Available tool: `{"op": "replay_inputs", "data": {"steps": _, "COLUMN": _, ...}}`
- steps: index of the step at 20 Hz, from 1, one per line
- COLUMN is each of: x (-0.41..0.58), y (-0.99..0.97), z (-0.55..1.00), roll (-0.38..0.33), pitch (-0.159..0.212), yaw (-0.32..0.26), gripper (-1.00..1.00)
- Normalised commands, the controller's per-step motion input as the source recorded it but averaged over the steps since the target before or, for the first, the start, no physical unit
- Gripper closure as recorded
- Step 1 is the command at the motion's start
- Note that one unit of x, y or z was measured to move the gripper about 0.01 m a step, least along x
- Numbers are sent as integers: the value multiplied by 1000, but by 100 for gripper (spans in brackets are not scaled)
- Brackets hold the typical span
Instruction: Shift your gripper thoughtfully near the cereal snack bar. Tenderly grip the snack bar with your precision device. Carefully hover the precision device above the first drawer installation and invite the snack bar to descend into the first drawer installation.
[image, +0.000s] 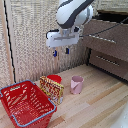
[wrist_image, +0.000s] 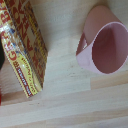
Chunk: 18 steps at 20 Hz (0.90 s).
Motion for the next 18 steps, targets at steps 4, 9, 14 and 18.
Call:
{"op": "replay_inputs", "data": {"steps": 4, "x": 79, "y": 660, "z": -374, "roll": -124, "pitch": 32, "yaw": 50, "gripper": -100}}
{"op": "replay_inputs", "data": {"steps": 9, "x": 66, "y": 696, "z": -406, "roll": -153, "pitch": 39, "yaw": 34, "gripper": -100}}
{"op": "replay_inputs", "data": {"steps": 14, "x": 49, "y": 496, "z": -416, "roll": -138, "pitch": 67, "yaw": 59, "gripper": -100}}
{"op": "replay_inputs", "data": {"steps": 18, "x": 29, "y": 296, "z": -409, "roll": -118, "pitch": 83, "yaw": 118, "gripper": -100}}
